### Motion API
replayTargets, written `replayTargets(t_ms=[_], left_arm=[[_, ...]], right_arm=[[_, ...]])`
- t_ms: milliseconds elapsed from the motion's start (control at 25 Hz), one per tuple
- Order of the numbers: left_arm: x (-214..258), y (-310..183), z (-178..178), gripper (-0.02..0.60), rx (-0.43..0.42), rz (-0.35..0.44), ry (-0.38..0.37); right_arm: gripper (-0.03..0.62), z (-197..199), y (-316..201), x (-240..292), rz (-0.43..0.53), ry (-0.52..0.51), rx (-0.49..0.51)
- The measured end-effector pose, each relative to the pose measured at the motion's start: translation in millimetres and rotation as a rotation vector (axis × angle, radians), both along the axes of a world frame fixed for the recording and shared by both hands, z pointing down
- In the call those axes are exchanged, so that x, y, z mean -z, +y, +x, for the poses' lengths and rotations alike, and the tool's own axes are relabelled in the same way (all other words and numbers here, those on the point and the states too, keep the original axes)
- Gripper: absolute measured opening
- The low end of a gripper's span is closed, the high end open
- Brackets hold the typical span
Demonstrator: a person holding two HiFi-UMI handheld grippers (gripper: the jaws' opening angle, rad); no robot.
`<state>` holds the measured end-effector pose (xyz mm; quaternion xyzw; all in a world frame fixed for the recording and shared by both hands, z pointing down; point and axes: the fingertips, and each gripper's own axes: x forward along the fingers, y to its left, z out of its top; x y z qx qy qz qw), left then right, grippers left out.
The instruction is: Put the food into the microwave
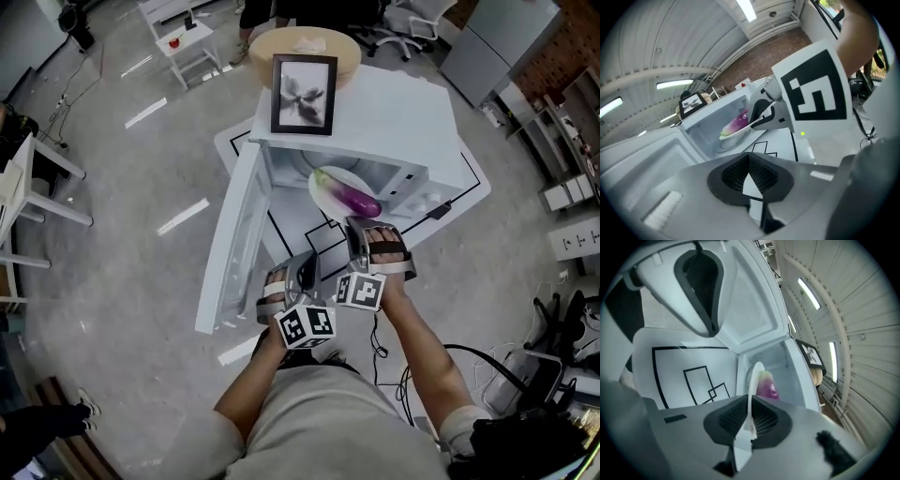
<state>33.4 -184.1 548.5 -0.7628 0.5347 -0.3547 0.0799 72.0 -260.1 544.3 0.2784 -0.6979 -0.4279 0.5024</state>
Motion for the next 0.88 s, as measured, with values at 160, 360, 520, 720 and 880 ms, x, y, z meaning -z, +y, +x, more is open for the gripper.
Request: replayTargets(t_ms=[160, 360, 520, 720, 880], left_arm=[[-4, 0, -3, 0.008, 0.002, -0.016, 0.080], [-10, -4, -2, 0.008, -0.023, -0.028, 0.131], [-15, -3, 1, 0.008, -0.037, -0.041, 0.147], [-18, -6, -2, 0.008, -0.043, -0.048, 0.152], [-19, -9, -5, 0.008, -0.046, -0.052, 0.165]], right_arm=[[0.031, -12, -18, -6, -0.017, 0.016, -0.019], [0.031, -21, -38, -17, -0.050, 0.028, -0.042], [0.031, -23, -52, -27, -0.079, 0.037, -0.062], [0.031, -30, -72, -41, -0.100, 0.046, -0.075], [0.031, -37, -87, -49, -0.112, 0.058, -0.084]])
